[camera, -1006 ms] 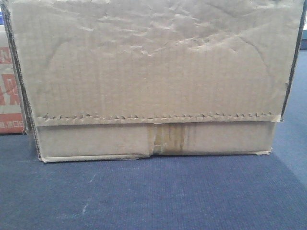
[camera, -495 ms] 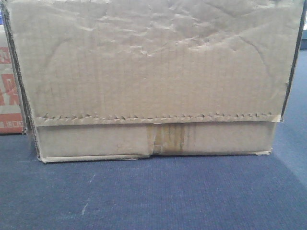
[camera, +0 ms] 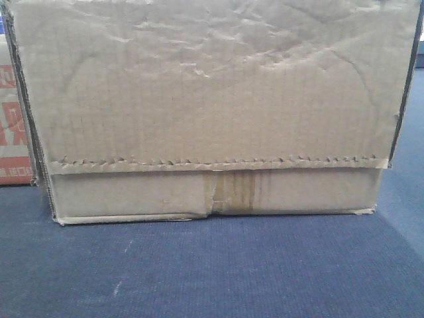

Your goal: Stack two boxes on right shelf middle

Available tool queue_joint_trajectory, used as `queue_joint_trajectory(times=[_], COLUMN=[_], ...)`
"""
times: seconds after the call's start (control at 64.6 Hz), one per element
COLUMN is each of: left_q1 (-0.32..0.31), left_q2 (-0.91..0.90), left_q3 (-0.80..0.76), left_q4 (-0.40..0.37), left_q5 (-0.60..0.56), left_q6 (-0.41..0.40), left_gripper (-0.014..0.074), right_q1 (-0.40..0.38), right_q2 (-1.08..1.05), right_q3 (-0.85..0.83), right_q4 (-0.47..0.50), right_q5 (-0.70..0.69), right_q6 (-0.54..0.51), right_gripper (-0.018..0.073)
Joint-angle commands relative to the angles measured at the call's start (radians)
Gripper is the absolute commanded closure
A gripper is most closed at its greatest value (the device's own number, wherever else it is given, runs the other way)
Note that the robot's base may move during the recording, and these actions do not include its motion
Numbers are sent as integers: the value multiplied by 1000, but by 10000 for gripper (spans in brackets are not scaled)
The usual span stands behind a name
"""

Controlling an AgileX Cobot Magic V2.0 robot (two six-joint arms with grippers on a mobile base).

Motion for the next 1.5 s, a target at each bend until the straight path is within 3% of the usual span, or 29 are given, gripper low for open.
queue_joint_trajectory(times=[0.0,0.34,0.418,0.48,0.557,0.712,0.866,1.021,1.191,1.485], left_q1=[3,3,3,3,3,3,3,3,3,3], left_q2=[60,199,203,203,203,201,195,176,120,-24], left_q3=[-9,-9,-9,-9,-12,-12,-16,-83,-199,-356], left_q4=[-18,-18,-18,-18,-18,-18,-18,-21,-19,1], left_q5=[-37,-67,-65,-65,-65,-65,-53,33,84,91], left_q6=[15,15,15,15,15,15,15,7,-53,-246], left_gripper=[15,18,60,138,303,713,708,708,708,708], right_q1=[2,2,2,2,2,2,2,2,2,2], right_q2=[4,4,4,4,4,4,4,4,4,4], right_q3=[-10,-10,-10,-10,-10,-10,-10,-10,-10,-10], right_q4=[-5,-5,-5,-5,-5,-5,-5,-5,-5,-5], right_q5=[-25,-28,-28,-28,-28,-28,-28,-25,-23,-8], right_q6=[-3,-3,-3,-3,-3,-3,-3,-3,-3,-3], right_gripper=[-10,-10,-10,-10,-10,-10,-10,-10,-10,-10])
